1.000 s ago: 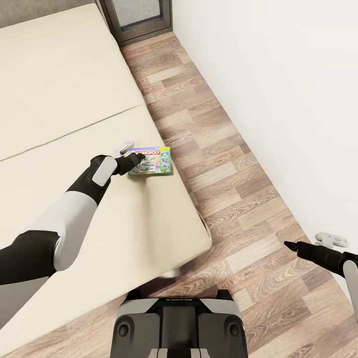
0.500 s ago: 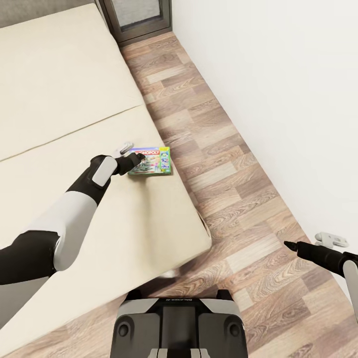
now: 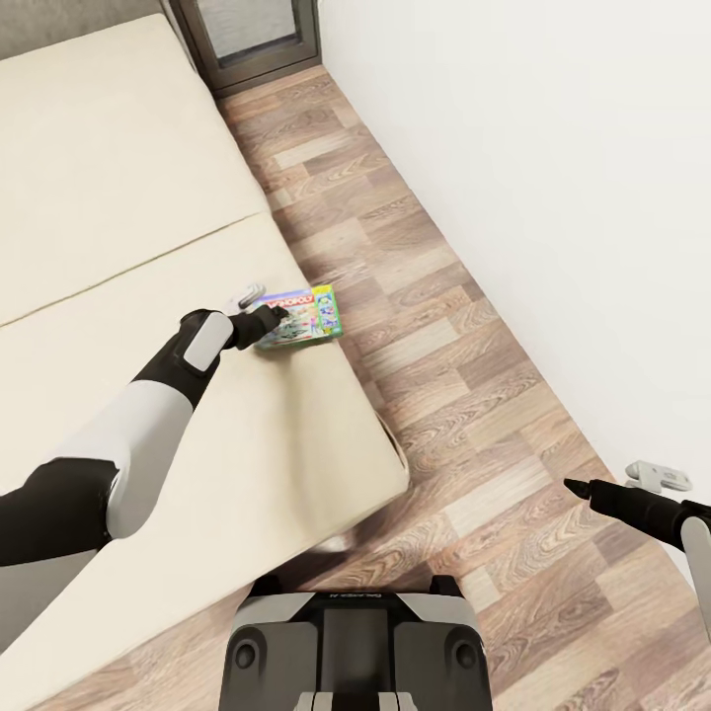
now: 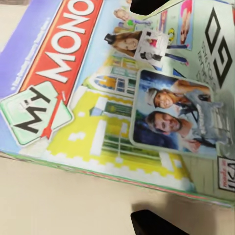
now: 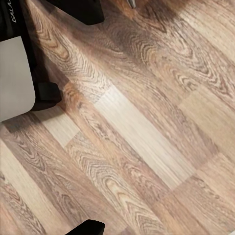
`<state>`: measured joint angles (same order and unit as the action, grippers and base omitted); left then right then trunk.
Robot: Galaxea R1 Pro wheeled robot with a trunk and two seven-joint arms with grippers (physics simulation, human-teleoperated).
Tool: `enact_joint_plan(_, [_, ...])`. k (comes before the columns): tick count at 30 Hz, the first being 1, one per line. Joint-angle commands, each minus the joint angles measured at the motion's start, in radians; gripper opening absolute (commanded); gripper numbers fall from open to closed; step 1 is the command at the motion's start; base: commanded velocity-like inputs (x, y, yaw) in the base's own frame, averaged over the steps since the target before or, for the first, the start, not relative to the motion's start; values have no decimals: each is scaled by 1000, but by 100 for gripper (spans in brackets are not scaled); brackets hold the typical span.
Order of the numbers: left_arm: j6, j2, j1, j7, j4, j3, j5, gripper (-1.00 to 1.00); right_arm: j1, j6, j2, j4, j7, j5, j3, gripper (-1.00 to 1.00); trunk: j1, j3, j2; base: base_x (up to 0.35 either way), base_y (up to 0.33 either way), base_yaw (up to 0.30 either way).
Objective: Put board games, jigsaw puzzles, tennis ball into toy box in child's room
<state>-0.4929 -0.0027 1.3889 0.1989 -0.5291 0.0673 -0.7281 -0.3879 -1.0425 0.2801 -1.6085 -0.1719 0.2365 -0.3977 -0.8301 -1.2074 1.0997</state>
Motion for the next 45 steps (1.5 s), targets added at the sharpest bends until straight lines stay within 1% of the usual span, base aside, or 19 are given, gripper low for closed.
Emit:
enact_joint_plan(1, [-1,0,-1,7,8,4,-41,100,0,-5,0,-1,-5,-2,-1,100,-3,-1,0,0,0,-41])
enact_joint_plan(34, [-1,1,-9,7,8,3,-40,100,0,-5,-1,-1,-5,-2,-1,100,-3,-1,0,0,0,-9])
enact_joint_plan(45, [-1,1,-12,8,8,3,-40,100,-1,-5,-1,-1,-5,-2,-1,100,-3,-1,0,0,0,-59])
